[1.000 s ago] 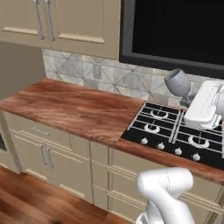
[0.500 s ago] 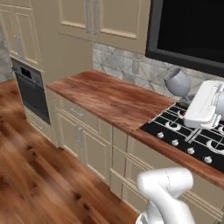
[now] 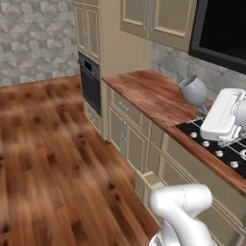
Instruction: Retrieve the wine glasses from the counter and place one next to each plate.
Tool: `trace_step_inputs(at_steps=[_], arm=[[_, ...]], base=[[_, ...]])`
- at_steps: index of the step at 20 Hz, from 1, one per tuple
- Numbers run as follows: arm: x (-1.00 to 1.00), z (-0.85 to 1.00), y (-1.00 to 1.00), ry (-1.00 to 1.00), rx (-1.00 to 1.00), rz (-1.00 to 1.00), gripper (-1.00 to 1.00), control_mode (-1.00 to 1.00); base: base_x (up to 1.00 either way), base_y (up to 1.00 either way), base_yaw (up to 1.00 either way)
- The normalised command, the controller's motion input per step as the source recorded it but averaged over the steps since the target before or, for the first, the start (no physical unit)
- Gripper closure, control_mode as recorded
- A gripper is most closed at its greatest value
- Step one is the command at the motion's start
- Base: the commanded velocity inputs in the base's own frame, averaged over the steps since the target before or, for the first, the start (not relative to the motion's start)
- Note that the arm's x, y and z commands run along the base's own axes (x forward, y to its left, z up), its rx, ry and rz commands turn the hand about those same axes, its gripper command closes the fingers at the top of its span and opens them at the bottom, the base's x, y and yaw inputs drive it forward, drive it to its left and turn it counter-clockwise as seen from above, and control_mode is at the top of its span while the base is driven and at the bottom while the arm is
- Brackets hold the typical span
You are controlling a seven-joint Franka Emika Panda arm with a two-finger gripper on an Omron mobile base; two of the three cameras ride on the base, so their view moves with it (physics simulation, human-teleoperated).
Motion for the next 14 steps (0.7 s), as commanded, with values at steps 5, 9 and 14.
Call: trace_step_inputs(at_steps=[5,9,14], arm=[[0.0,0.0,0.0,0.0,0.0,0.0,1.0,1.0],[0.0,0.0,0.0,0.0,0.0,0.0,1.0,1.0],[0.0,0.0,0.0,0.0,0.0,0.0,1.0,1.0]], base=[[-1.0,-1.0,0.19],[-0.67,-0.77,0.11],[-0.49,0.32,0.08]])
